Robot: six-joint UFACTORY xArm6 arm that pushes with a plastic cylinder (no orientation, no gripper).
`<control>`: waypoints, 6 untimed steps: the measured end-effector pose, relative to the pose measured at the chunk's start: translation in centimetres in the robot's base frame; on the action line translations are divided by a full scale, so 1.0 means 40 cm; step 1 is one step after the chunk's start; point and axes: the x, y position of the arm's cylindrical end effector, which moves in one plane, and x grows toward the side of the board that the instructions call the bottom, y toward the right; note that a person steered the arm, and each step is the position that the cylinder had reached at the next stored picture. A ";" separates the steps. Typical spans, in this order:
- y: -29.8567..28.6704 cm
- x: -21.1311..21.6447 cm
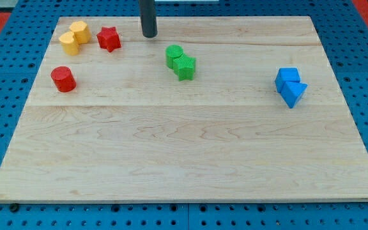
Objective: Push red star closer to the red circle
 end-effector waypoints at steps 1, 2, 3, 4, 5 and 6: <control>-0.122 0.000; -0.186 0.019; -0.194 0.063; -0.194 0.121; -0.196 0.184; -0.208 0.192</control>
